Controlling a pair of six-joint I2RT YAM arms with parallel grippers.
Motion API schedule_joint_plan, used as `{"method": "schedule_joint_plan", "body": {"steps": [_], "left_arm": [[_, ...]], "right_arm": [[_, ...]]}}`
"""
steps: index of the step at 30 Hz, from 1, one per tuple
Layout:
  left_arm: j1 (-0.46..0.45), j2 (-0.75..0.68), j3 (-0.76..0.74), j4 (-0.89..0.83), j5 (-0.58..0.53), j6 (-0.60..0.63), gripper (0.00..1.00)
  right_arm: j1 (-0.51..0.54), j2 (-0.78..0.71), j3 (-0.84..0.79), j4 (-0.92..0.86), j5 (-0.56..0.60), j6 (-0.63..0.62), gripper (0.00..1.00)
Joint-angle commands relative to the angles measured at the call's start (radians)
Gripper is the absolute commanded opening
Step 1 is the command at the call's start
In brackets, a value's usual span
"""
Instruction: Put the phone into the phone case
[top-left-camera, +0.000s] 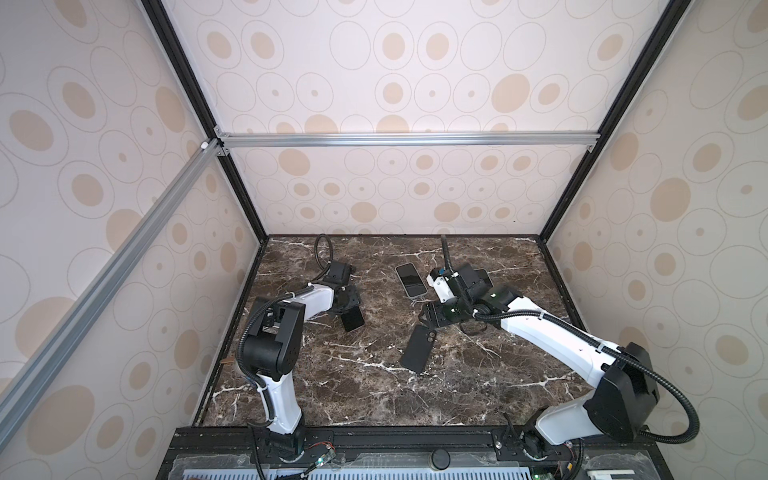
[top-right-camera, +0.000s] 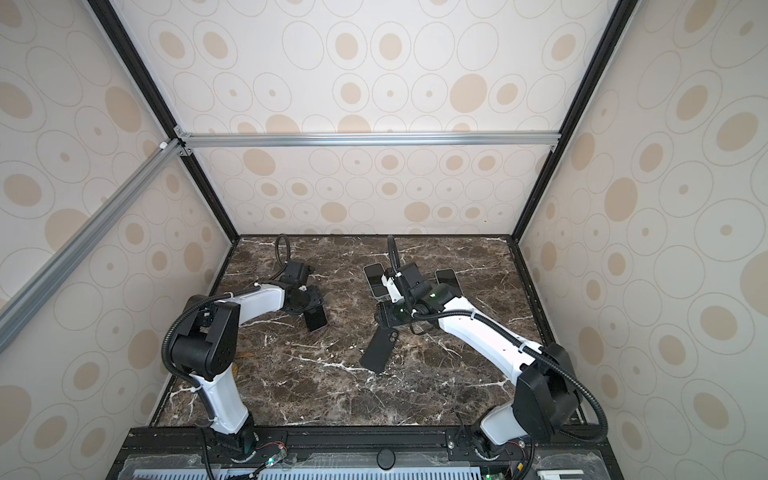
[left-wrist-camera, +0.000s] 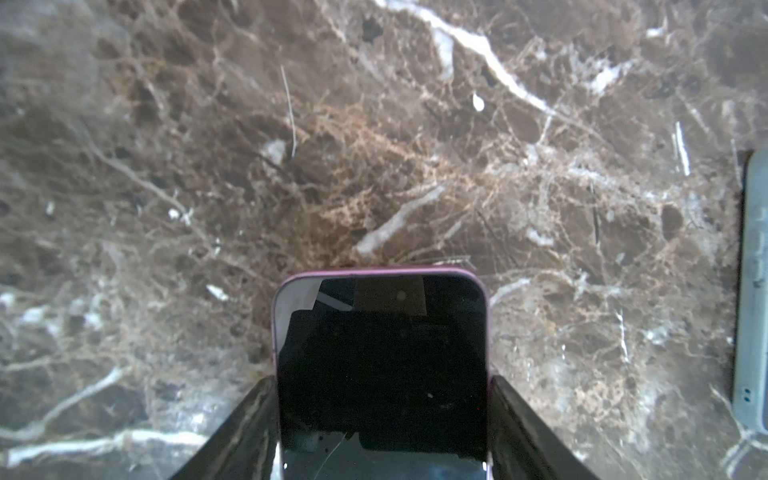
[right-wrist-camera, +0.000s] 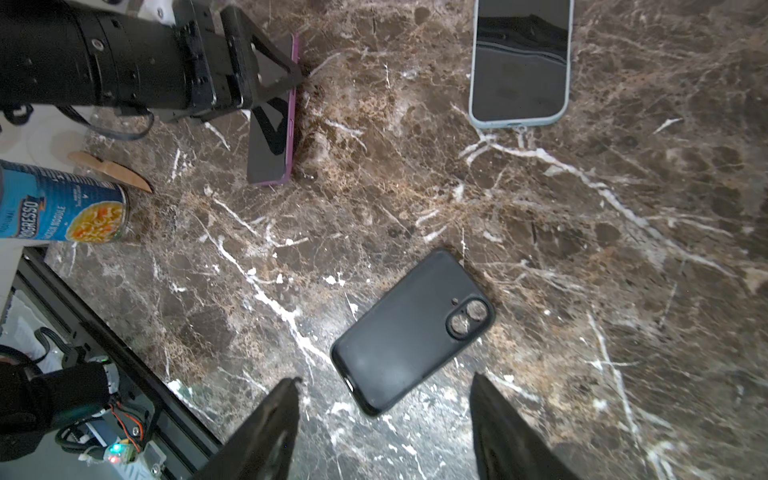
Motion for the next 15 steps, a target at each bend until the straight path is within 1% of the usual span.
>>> {"method": "schedule_joint_plan", "body": {"steps": [1,9,15], "left_arm": [[0.004,-0.04,-0.013,0.02,0.036,-0.05,0.61],[0.002,-0.077,-0.038,0.033,0.072,-0.076,0.6],[0.002,-0.096,-0.041,0.023,0.084,-0.081,0.6]], "right_arm": [[0.025,0.028,-0.017,0.147,-0.024,0.049,0.66],[0.081,0.093,-0.073,0.42,-0.021,0.074,0.66],[0.12,0.185,-0.09,0.594,-0.013,0.089,0.66]]}}
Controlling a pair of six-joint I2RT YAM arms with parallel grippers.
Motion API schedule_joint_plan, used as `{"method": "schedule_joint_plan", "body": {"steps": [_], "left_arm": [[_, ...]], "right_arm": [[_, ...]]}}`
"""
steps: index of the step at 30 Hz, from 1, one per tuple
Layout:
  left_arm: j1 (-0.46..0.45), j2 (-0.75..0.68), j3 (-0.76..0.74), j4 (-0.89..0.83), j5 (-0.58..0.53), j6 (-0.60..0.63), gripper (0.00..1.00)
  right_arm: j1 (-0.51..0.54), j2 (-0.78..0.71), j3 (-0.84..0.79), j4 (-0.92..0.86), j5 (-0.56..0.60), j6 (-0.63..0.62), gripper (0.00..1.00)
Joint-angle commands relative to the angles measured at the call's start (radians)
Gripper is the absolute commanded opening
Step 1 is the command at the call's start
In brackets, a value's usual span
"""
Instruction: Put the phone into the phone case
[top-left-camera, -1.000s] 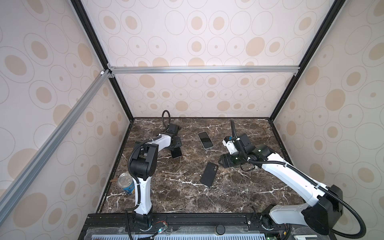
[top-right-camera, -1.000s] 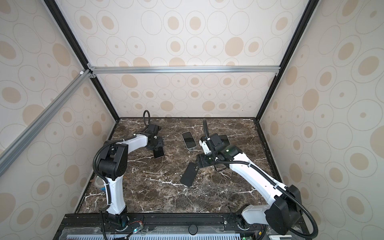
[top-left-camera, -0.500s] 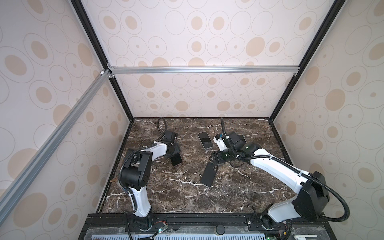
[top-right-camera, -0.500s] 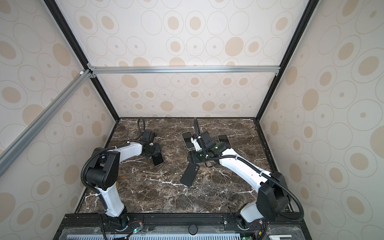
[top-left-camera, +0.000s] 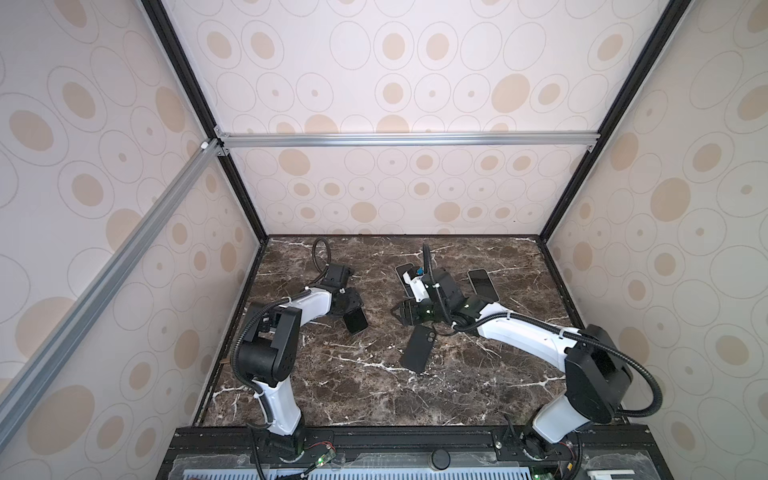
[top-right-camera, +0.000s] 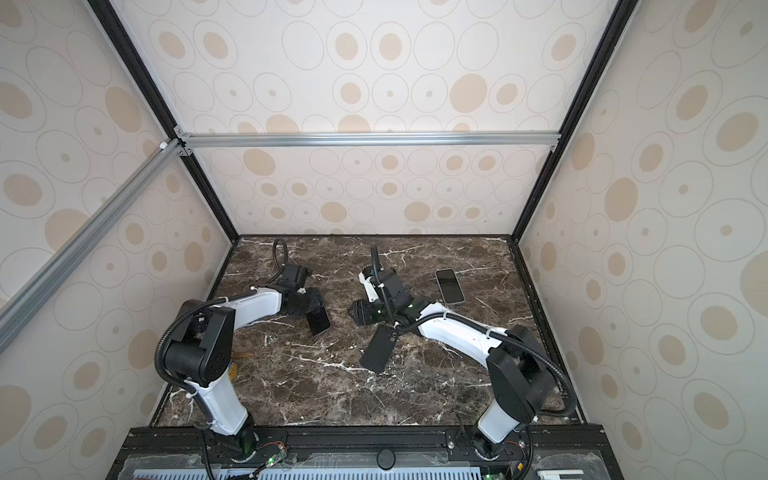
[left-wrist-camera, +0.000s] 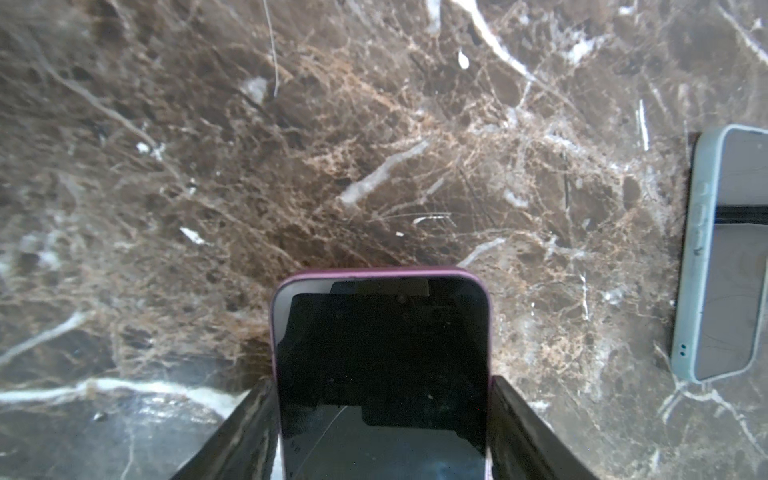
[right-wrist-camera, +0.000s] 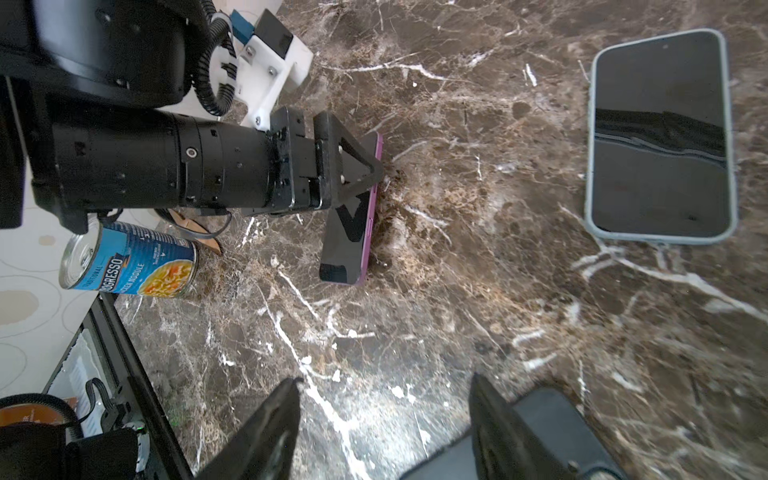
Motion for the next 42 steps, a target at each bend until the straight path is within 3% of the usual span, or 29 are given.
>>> {"method": "schedule_joint_plan", "body": {"steps": [1,7,13,23,29,35,42], "left_arm": [[0.003,-0.047,0.005,0.013,0.01,-0.027,0.59],[0.002,-0.042,0.001,0.021,0.021,-0.031,0.59],[0.002,-0.037,-0.012,0.032,0.008,-0.029,0.58],[-0.005,-0.004,-0.027,0.029,0.003,-0.07,0.61],[-0.005,0.005,-0.033,0.028,-0.006,-0.094,0.63],[-0.004,0.017,-0.02,0.027,0.005,-0.106,0.71],[-0.004,0.015,0.004,0.021,0.03,-0.1,0.77]], "right_arm": [[0.027,0.046,-0.023,0.159,0.008,0.019,0.66],[0.051,0.145,-0.037,0.309,0.003,0.058,0.66],[0.076,0.157,-0.038,0.305,0.049,0.055,0.66],[0.093,0.207,0.163,-0.056,0.246,-0.041,0.71],[0.126,0.253,0.302,-0.192,0.304,-0.124,0.77],[0.171,0.275,0.363,-0.225,0.36,-0.18,0.87],[0.186,0.275,0.411,-0.241,0.387,-0.195,0.92]]}}
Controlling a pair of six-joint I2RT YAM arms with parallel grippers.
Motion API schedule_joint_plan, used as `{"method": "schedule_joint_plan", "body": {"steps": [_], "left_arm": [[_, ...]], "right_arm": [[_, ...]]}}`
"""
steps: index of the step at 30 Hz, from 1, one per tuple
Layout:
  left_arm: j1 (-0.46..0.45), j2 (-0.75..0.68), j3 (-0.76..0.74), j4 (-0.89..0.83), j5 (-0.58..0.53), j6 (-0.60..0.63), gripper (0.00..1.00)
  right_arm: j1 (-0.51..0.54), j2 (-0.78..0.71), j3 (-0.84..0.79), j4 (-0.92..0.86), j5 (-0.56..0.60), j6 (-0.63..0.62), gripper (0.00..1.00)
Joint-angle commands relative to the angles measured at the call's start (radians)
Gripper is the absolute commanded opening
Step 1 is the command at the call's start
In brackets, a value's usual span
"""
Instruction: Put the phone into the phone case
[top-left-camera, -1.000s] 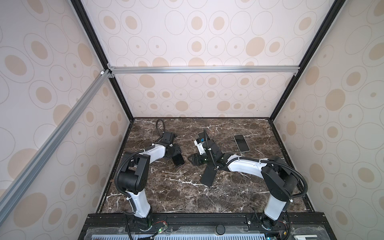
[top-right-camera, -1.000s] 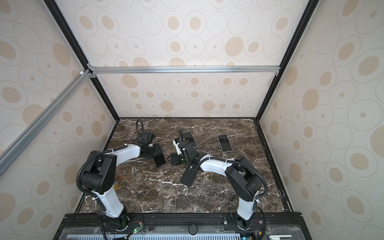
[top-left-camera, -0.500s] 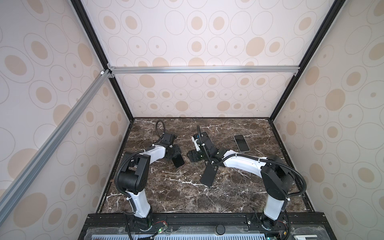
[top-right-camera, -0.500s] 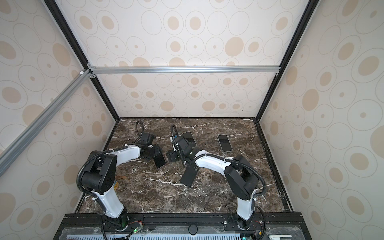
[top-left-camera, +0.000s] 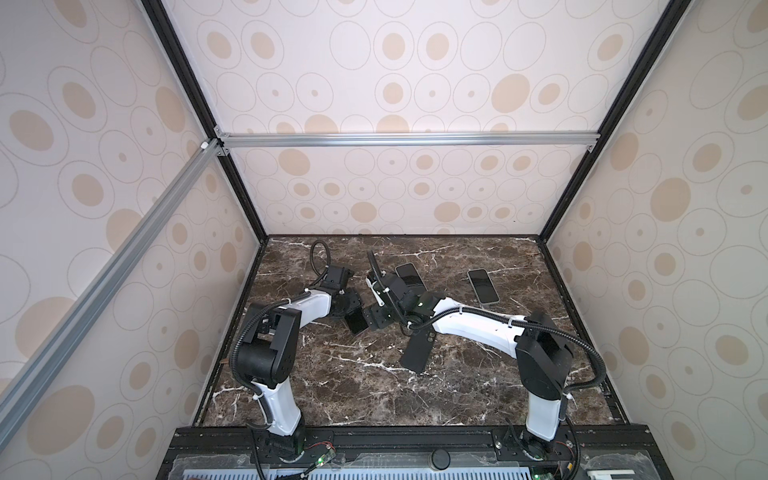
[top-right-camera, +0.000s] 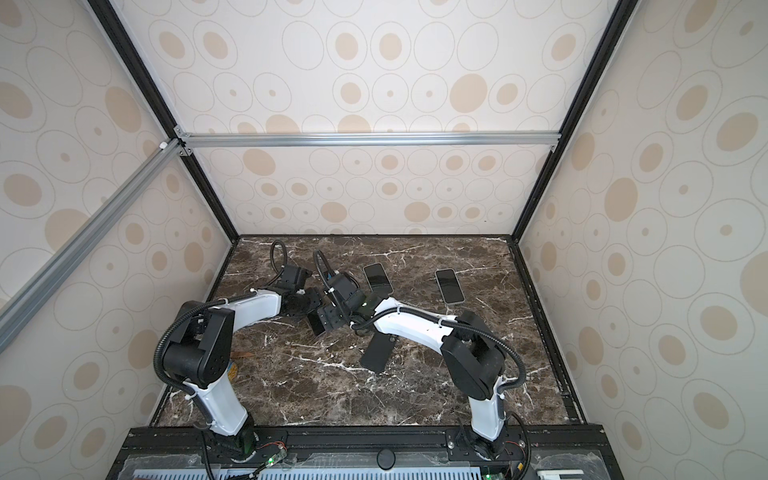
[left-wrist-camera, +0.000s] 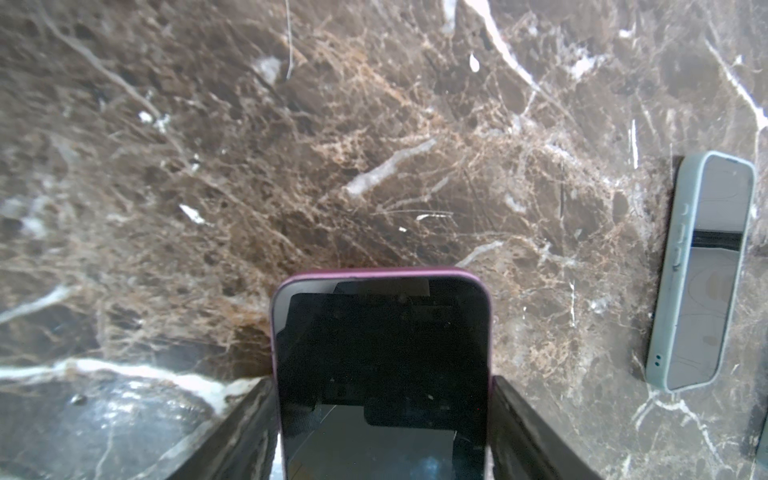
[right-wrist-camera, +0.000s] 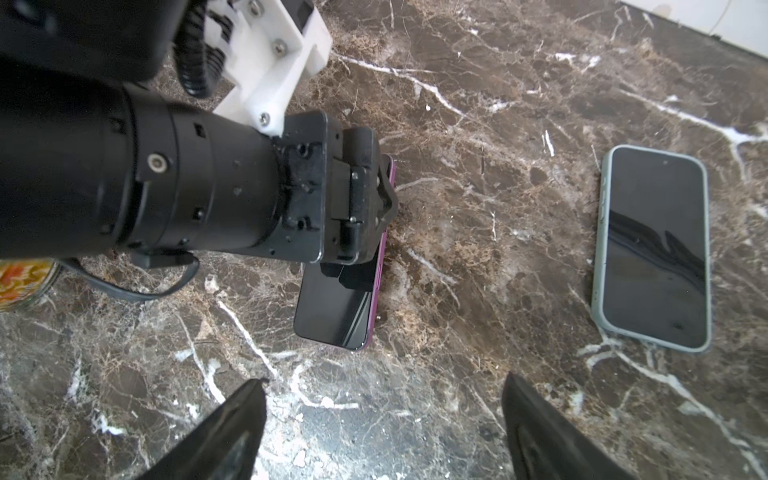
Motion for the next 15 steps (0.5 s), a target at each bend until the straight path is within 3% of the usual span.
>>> {"method": "schedule_joint_plan", "body": {"steps": [1,15], "left_arm": [[-0.001,0.017,0.034,-0.014,0.019,-0.017,0.79],[0.035,-0.111,0.051,-0.018,0.036,0.048,0.83]], "right_arm": [[0.008,0.01,0.052,-0.035,0.046,-0.025,0.92],[0.017,0.083,0.241,-0.17,0.134,-0.018,1.0]]}}
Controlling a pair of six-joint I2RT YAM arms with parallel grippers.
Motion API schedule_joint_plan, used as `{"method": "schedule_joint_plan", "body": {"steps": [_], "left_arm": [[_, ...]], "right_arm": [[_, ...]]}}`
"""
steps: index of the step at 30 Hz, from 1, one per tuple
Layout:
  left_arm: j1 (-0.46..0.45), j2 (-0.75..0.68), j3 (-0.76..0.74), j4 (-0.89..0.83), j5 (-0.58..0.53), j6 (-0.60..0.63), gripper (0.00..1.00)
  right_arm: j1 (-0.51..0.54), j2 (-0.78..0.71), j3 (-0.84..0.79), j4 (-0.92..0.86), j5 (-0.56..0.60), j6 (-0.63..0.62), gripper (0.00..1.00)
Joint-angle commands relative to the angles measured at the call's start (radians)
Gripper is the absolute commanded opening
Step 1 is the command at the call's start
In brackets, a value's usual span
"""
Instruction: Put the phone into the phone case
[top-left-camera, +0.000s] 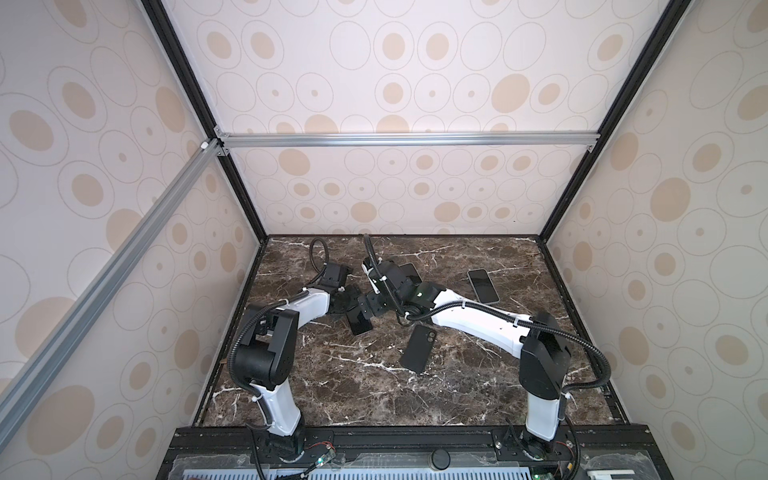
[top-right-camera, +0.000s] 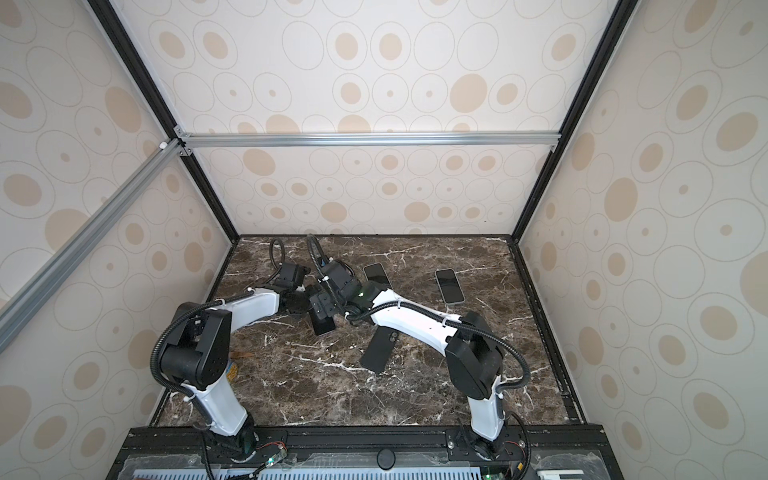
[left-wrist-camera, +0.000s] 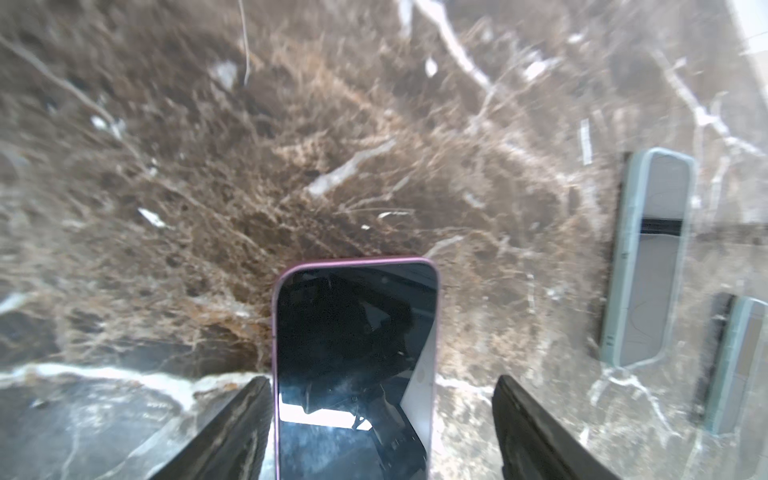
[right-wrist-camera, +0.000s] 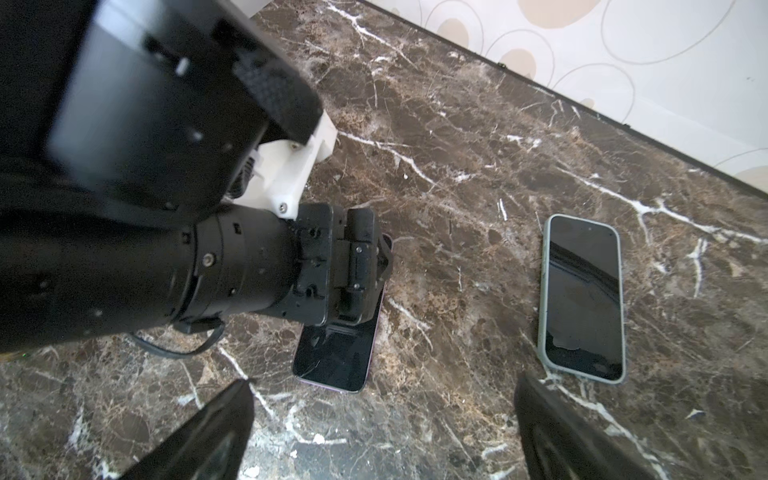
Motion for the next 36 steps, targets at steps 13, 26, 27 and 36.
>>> {"method": "schedule_joint_plan", "body": {"steps": [13,26,27,36], "left_arm": [[0.069,-0.484,-0.086,-0.073,-0.316,0.246,0.87],[0.069,-0.792,-0.279,-0.041,-0.43,0.491,0.87],[0.07,-0.803,-0.289,-0.04,-0.427,0.507,0.87],[0.07,-0.861,-0.356,-0.047,-0.451,0.564,0.88]], "right_arm": [[0.01,0.316,0.31,-0.205,-0.01,0.131,1.0],[0.013,0.558,0.546,-0.323,-0.072,0.124,1.0],[0.014,0.572,0.559,-0.331,-0.071,0.124,1.0],[0.019,0.641,0.62,-0.379,-0.079,0.127,0.99]]}}
